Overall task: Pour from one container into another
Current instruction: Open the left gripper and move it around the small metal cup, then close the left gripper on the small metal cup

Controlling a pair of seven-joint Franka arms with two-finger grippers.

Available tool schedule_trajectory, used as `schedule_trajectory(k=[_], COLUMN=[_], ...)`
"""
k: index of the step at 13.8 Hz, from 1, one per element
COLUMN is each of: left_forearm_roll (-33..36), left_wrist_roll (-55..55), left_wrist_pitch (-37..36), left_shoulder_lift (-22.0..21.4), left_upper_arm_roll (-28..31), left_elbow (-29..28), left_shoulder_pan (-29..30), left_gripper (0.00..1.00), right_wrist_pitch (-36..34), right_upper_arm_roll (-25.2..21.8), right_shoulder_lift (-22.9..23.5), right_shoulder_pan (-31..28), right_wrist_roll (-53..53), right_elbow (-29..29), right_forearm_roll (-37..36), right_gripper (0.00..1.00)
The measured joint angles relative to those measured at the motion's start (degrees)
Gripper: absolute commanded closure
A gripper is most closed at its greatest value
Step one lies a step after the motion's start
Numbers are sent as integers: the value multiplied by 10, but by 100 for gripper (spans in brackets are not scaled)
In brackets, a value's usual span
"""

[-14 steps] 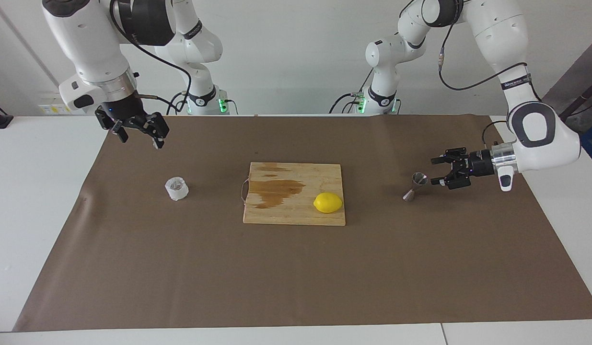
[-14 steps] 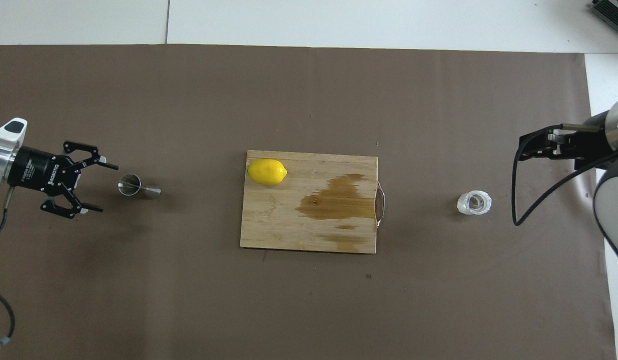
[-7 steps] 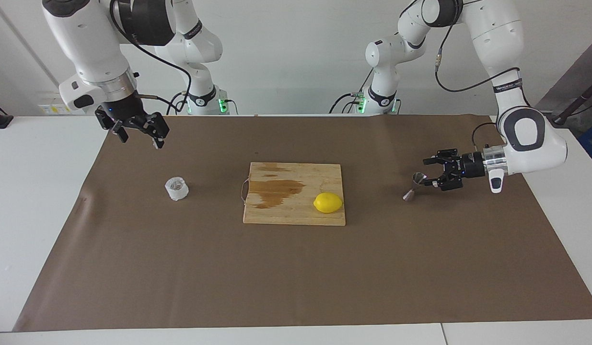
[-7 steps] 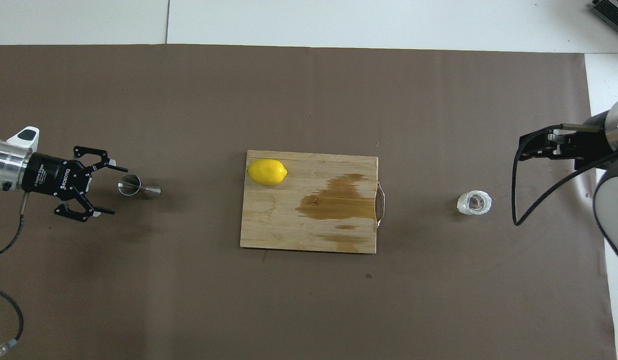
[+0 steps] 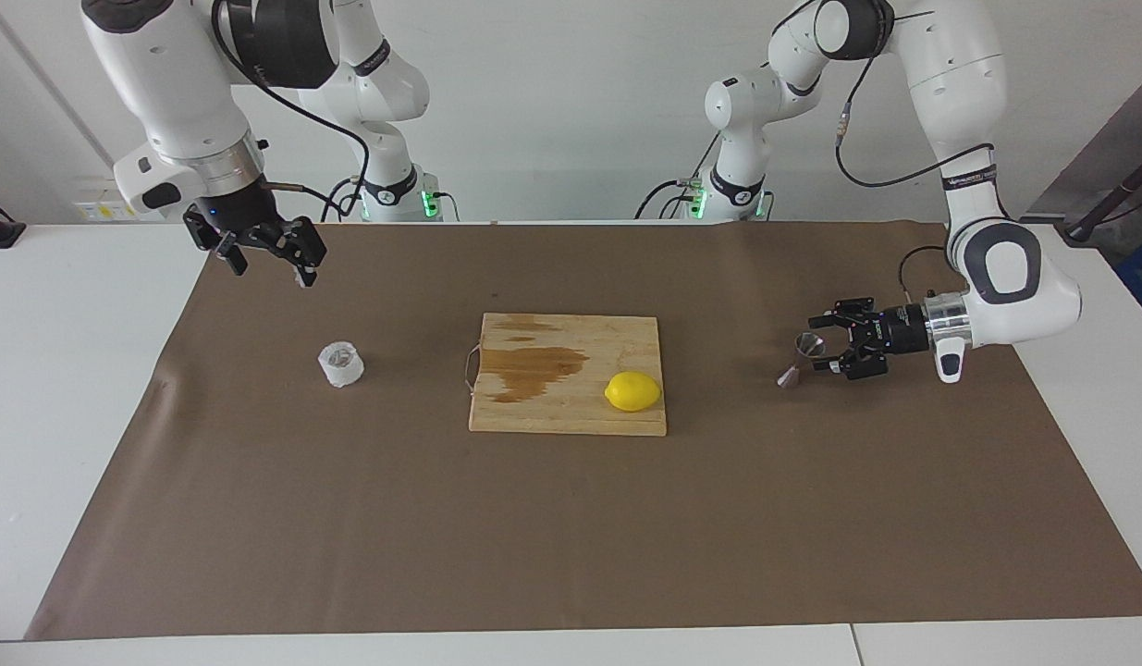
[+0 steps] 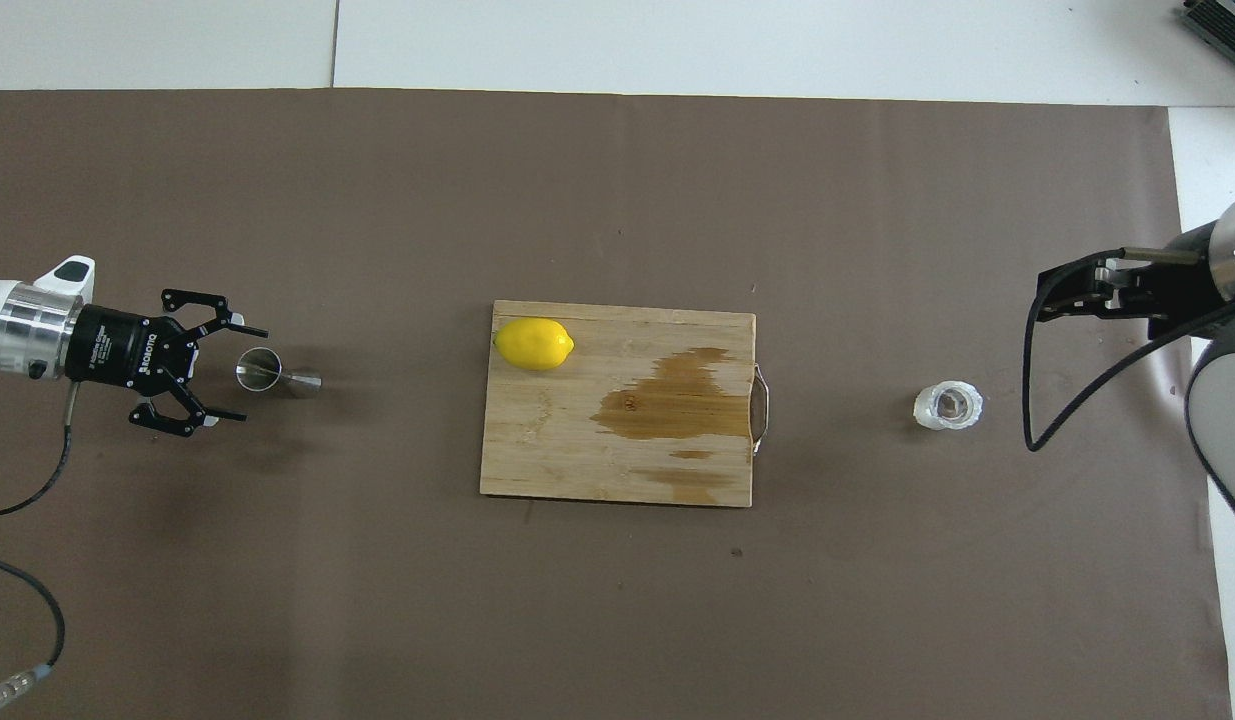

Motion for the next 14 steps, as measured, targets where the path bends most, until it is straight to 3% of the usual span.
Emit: schedule_trajectory(k=[14], left_forearm_roll=[-31], left_wrist_roll=[-21], left_wrist_pitch=[24], left_shoulder_lift=[3], left_upper_arm_roll=[-1], left_elbow=[-12], left_shoulder_pan=[-2], left_gripper=[0], right_wrist_pitch=[0], right_upper_arm_roll=[0], right_shoulder_lift=[0], right_shoulder_pan=[0], right_wrist_roll=[0], right_elbow=[0], right_forearm_roll=[0], right_gripper=[0])
